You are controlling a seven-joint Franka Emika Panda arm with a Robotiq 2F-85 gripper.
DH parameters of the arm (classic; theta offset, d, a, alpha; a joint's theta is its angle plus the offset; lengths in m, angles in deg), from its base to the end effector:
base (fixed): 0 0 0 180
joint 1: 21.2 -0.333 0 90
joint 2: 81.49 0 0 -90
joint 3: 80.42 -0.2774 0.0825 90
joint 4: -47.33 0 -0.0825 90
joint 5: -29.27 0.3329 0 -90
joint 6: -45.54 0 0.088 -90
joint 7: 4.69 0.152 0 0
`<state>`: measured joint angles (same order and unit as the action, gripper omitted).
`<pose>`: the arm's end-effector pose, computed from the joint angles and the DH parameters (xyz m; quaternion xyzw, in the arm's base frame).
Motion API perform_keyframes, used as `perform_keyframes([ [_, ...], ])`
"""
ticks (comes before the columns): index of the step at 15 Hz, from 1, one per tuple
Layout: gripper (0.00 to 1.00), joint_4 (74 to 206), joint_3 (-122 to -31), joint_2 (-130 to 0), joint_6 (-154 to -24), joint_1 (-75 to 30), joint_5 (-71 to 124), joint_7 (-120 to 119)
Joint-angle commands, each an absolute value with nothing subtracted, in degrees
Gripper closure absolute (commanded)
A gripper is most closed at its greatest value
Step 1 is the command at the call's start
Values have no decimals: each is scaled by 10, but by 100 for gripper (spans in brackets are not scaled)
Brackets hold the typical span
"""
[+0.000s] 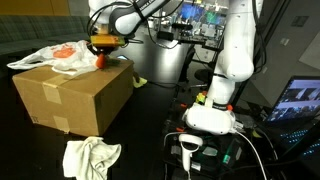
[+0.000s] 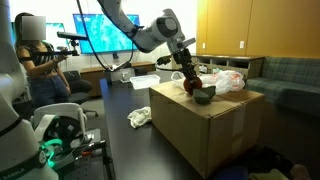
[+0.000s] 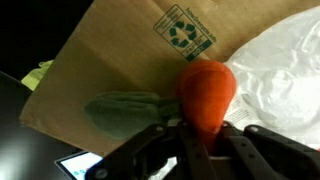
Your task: Put all the objects from the box on the table, and then put all the objects that were on the table on the box
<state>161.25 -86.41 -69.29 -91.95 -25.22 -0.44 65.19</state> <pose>0.5706 0.0804 0.3297 0.9195 -0.3350 0.1911 0.0756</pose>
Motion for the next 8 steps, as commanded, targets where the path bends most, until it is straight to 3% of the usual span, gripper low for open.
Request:
perform_keyframes([
  [1,91,1561,-843,-658,-893,-277,37,620],
  [3,59,1550,-836,-651,-882,-284,50,611],
  [8,21,1548,-828,-670,-825,-294,55,580],
])
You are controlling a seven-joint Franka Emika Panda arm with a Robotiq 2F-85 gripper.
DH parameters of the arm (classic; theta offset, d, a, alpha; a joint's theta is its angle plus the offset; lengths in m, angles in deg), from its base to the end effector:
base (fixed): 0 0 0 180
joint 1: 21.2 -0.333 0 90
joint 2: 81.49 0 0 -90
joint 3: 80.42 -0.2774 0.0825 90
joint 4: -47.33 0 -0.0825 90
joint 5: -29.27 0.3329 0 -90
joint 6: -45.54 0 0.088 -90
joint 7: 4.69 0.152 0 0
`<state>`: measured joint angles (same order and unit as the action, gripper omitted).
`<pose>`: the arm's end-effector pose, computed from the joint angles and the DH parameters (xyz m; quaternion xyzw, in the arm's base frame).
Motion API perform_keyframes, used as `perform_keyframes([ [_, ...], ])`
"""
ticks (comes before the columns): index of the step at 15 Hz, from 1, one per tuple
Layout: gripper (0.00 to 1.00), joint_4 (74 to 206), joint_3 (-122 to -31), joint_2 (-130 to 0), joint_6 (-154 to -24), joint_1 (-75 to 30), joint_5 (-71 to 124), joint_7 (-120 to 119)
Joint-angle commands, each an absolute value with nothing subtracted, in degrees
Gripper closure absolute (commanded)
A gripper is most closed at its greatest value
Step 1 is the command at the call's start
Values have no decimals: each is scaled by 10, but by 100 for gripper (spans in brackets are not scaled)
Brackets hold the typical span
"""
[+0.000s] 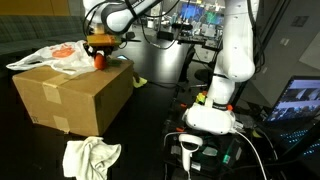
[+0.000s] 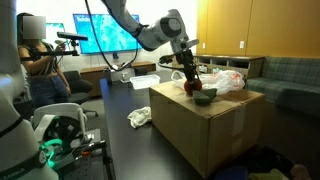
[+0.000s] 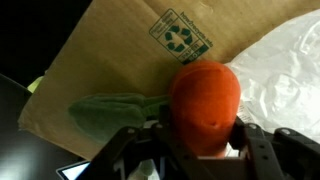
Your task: Put all the objects from the box on the table, and then put all the objects that were on the table on the box
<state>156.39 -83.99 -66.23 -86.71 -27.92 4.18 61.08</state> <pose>0.5798 0.0811 0.3250 0.9251 -0.3363 0.1543 0.0858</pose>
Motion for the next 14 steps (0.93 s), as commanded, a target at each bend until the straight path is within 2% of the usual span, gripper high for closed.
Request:
perform_keyframes([
  [1,14,1549,-828,-677,-811,-295,54,574],
  [3,1,1554,-828,-690,-800,-295,52,565],
  [4,0,1554,-829,-694,-797,-295,52,559],
  [14,0,1590,-841,-740,-769,-292,62,493],
])
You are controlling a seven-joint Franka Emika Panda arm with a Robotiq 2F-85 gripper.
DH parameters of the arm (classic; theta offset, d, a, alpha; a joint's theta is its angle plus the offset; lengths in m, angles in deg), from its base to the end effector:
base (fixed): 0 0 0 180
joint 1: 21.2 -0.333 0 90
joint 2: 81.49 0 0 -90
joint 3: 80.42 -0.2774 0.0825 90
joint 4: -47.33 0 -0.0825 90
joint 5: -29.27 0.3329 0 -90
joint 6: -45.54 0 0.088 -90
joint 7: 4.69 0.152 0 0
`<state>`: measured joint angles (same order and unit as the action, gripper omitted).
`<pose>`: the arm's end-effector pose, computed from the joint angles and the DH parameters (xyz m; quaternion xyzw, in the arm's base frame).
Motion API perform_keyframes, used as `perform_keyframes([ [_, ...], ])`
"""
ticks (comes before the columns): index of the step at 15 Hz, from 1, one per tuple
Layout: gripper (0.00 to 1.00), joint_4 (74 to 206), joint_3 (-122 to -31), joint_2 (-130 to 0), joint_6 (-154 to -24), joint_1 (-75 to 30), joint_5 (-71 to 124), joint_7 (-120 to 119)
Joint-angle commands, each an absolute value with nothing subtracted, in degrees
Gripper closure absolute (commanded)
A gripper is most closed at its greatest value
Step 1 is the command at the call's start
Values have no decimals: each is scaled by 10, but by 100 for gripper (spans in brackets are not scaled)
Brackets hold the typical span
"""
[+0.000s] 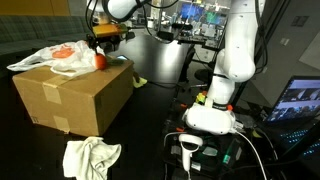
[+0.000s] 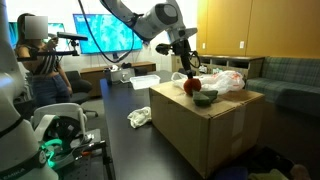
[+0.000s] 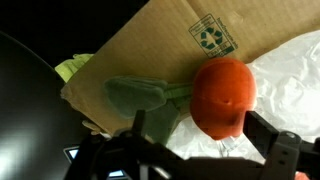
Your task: Put all the objects from the box on the table, and then put all the objects that were on the table on the box
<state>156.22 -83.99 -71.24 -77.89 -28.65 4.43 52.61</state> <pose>0.5602 0.0746 0.3624 0.9420 -0.2819 0.1310 0.1267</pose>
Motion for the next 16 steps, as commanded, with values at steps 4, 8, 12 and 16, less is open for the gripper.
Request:
perform_keyframes([
  [4,0,1662,-850,-787,-777,-299,67,510],
  [8,0,1748,-868,-845,-789,-304,96,561],
  [12,0,1828,-894,-888,-811,-306,124,605],
  [16,0,1903,-923,-895,-846,-314,148,624],
])
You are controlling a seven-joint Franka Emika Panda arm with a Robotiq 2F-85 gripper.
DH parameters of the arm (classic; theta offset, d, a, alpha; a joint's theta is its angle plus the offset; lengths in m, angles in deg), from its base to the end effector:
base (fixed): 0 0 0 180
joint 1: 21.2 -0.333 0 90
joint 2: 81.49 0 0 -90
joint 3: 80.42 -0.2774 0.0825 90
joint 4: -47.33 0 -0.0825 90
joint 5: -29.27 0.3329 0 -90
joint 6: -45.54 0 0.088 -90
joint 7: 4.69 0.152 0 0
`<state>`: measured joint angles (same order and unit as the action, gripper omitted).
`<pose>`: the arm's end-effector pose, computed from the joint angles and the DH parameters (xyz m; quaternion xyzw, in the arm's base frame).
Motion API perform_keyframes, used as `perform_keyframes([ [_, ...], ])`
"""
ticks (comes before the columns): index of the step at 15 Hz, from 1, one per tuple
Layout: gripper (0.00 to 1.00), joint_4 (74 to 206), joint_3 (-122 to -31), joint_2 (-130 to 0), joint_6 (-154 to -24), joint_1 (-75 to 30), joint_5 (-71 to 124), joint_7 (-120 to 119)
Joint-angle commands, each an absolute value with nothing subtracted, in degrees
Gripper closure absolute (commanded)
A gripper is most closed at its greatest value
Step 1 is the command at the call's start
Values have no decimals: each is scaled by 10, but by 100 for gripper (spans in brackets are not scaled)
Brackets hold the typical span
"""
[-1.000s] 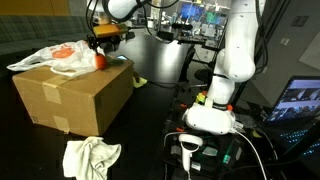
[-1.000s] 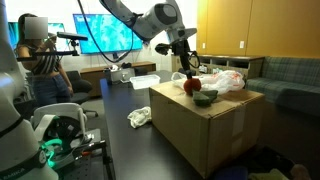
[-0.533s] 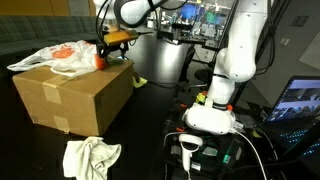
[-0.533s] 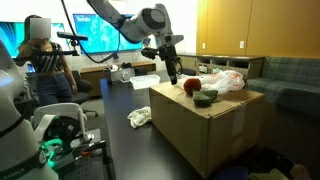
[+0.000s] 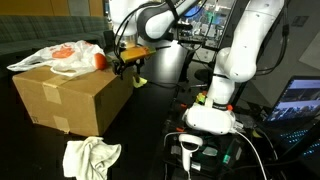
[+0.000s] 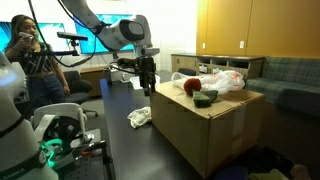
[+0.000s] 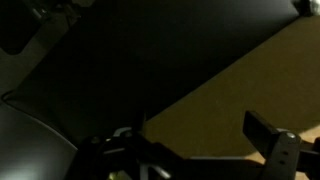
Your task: Put all the objects from the box on the table, and then put all the objects that were on the table on the box
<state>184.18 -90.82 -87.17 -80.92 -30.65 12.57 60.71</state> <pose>0.4178 0.1285 0.3033 0.9455 -0.2990 0.0514 0.1183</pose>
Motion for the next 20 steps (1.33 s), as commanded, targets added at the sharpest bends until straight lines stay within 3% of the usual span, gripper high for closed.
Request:
perform_keyframes([
  [1,0,1924,-931,-892,-861,-318,153,631],
  [8,0,2007,-984,-815,-1007,-358,156,672],
  [20,0,1819,-965,-621,-1090,-467,151,626],
])
